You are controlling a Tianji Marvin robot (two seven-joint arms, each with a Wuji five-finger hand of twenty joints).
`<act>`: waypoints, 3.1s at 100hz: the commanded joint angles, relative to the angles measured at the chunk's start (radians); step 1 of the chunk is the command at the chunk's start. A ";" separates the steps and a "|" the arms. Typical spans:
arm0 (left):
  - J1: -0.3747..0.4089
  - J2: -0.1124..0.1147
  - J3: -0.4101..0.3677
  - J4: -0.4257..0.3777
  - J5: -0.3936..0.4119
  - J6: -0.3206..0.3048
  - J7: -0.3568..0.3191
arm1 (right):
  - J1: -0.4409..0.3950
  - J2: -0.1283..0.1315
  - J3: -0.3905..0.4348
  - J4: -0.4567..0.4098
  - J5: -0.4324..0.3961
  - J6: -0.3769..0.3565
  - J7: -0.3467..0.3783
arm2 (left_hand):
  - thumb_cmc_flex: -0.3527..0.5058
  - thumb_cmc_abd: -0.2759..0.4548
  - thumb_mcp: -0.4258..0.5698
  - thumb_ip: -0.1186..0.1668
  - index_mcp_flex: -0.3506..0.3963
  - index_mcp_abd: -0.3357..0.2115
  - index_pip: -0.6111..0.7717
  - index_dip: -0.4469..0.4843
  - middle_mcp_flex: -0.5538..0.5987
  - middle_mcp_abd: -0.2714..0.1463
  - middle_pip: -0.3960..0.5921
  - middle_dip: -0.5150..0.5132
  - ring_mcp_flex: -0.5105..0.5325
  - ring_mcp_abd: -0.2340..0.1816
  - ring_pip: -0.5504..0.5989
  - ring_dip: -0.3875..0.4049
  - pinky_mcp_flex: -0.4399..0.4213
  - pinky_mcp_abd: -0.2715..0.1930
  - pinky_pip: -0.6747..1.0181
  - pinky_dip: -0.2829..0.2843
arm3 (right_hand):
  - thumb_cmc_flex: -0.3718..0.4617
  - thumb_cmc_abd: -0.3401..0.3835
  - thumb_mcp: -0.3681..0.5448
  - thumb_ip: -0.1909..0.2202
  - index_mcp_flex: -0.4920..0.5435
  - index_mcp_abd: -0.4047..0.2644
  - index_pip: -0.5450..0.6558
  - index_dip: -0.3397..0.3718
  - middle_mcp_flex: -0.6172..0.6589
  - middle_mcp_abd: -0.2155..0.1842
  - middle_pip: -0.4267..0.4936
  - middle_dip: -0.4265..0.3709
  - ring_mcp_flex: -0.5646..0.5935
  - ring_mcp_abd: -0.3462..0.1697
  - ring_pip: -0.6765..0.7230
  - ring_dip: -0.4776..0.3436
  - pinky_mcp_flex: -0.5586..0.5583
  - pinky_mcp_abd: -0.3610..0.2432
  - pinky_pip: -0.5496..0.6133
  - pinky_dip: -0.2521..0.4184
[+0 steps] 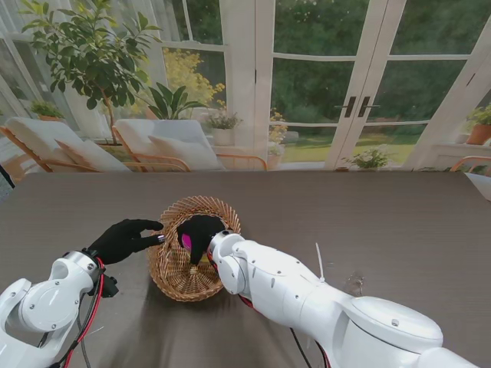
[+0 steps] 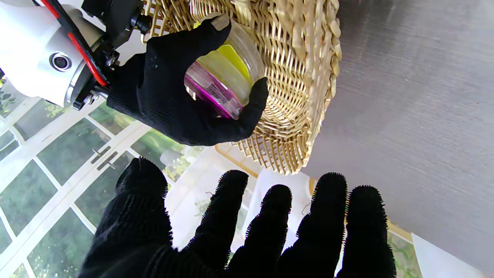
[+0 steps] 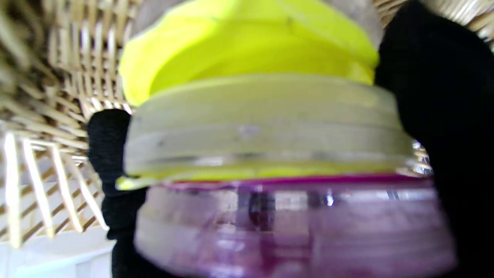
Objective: Stack culture dishes into a storage basket
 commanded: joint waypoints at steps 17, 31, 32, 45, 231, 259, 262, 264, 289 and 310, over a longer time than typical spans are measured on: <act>0.004 -0.005 -0.002 -0.010 -0.003 0.008 -0.022 | 0.006 -0.030 -0.012 0.043 0.000 -0.033 0.005 | 0.033 0.035 -0.016 0.030 0.010 0.006 0.005 0.003 0.001 0.011 -0.007 -0.014 -0.012 0.025 -0.015 -0.003 -0.011 0.015 0.018 0.011 | 0.114 0.208 0.192 0.182 0.009 0.072 0.119 0.034 0.074 -0.059 0.139 0.053 0.284 -0.382 0.096 0.038 0.252 -0.220 0.078 0.065; 0.001 -0.004 -0.001 -0.005 -0.005 0.005 -0.024 | 0.011 -0.029 -0.020 0.043 -0.007 -0.039 0.015 | 0.033 0.035 -0.016 0.030 0.011 0.005 0.005 0.003 0.000 0.011 -0.008 -0.014 -0.012 0.026 -0.015 -0.003 -0.010 0.015 0.018 0.012 | 0.081 0.234 0.178 0.232 -0.008 0.077 0.087 0.106 0.047 -0.059 0.137 0.048 0.252 -0.376 0.077 0.042 0.220 -0.195 0.027 0.061; 0.001 -0.004 -0.001 -0.005 -0.005 0.005 -0.025 | 0.011 -0.028 -0.020 0.042 -0.007 -0.040 0.016 | 0.033 0.035 -0.016 0.030 0.010 0.006 0.005 0.003 0.000 0.012 -0.008 -0.014 -0.011 0.026 -0.014 -0.003 -0.010 0.016 0.018 0.011 | 0.078 0.234 0.177 0.233 -0.010 0.077 0.083 0.115 0.044 -0.059 0.137 0.047 0.247 -0.375 0.076 0.042 0.216 -0.189 0.021 0.061; 0.000 -0.004 -0.001 -0.002 -0.005 0.002 -0.025 | 0.014 -0.024 -0.028 0.036 -0.017 -0.042 0.025 | 0.033 0.035 -0.016 0.030 0.009 0.004 0.005 0.003 0.001 0.011 -0.007 -0.014 -0.011 0.025 -0.014 -0.003 -0.011 0.016 0.017 0.011 | 0.053 0.238 0.158 0.229 -0.040 0.075 0.072 0.129 0.006 -0.059 0.132 0.047 0.197 -0.357 0.064 0.037 0.149 -0.155 -0.033 0.052; -0.013 -0.002 0.009 0.015 -0.005 -0.008 -0.032 | 0.041 0.009 -0.085 -0.016 -0.103 -0.024 0.076 | 0.034 0.035 -0.016 0.030 0.011 0.005 0.005 0.003 0.002 0.012 -0.007 -0.013 -0.009 0.025 -0.013 -0.002 -0.009 0.015 0.019 0.013 | -0.227 0.348 -0.021 0.184 -0.436 0.074 -0.100 0.082 -0.442 -0.023 0.043 -0.041 -0.316 -0.234 -0.045 -0.113 -0.386 -0.117 -0.317 0.058; -0.014 -0.002 0.009 0.015 -0.006 -0.008 -0.032 | 0.045 0.010 -0.088 -0.017 -0.108 -0.023 0.078 | 0.034 0.036 -0.016 0.030 0.012 0.005 0.006 0.003 0.003 0.012 -0.007 -0.013 -0.011 0.025 -0.014 -0.003 -0.009 0.015 0.019 0.013 | -0.263 0.364 -0.039 0.178 -0.507 0.072 -0.125 0.076 -0.499 -0.018 0.038 -0.056 -0.362 -0.220 -0.092 -0.141 -0.417 -0.107 -0.354 0.046; -0.013 -0.002 0.009 0.015 -0.007 -0.007 -0.032 | 0.045 0.010 -0.088 -0.017 -0.107 -0.023 0.079 | 0.035 0.035 -0.016 0.030 0.013 0.004 0.006 0.004 0.002 0.011 -0.007 -0.013 -0.011 0.025 -0.014 -0.003 -0.009 0.015 0.019 0.013 | -0.266 0.368 -0.041 0.177 -0.510 0.074 -0.127 0.075 -0.503 -0.017 0.035 -0.061 -0.365 -0.220 -0.102 -0.147 -0.422 -0.109 -0.364 0.042; -0.013 -0.002 0.009 0.014 -0.007 -0.006 -0.033 | 0.046 0.010 -0.088 -0.017 -0.107 -0.023 0.080 | 0.035 0.035 -0.016 0.030 0.013 0.006 0.006 0.003 0.002 0.012 -0.007 -0.013 -0.012 0.024 -0.014 -0.003 -0.009 0.015 0.019 0.013 | -0.266 0.370 -0.043 0.176 -0.514 0.074 -0.130 0.075 -0.507 -0.018 0.033 -0.065 -0.368 -0.218 -0.109 -0.151 -0.427 -0.107 -0.371 0.039; -0.017 -0.002 0.012 0.016 -0.009 -0.004 -0.035 | 0.047 0.011 -0.089 -0.017 -0.107 -0.023 0.085 | 0.035 0.036 -0.016 0.030 0.012 0.007 0.005 0.003 0.001 0.011 -0.007 -0.013 -0.011 0.025 -0.014 -0.003 -0.010 0.014 0.019 0.013 | -0.286 0.378 -0.049 0.172 -0.533 0.078 -0.142 0.073 -0.528 -0.015 0.024 -0.083 -0.396 -0.208 -0.160 -0.181 -0.445 -0.093 -0.413 0.019; -0.018 -0.001 0.013 0.017 -0.010 -0.003 -0.038 | 0.046 0.008 -0.086 -0.012 -0.106 -0.030 0.073 | 0.035 0.036 -0.016 0.030 0.012 0.008 0.006 0.003 0.003 0.011 -0.007 -0.013 -0.011 0.026 -0.014 -0.002 -0.009 0.015 0.019 0.013 | -0.315 0.372 -0.041 0.164 -0.544 0.077 -0.149 0.072 -0.541 -0.012 0.018 -0.094 -0.404 -0.192 -0.192 -0.201 -0.451 -0.087 -0.426 0.015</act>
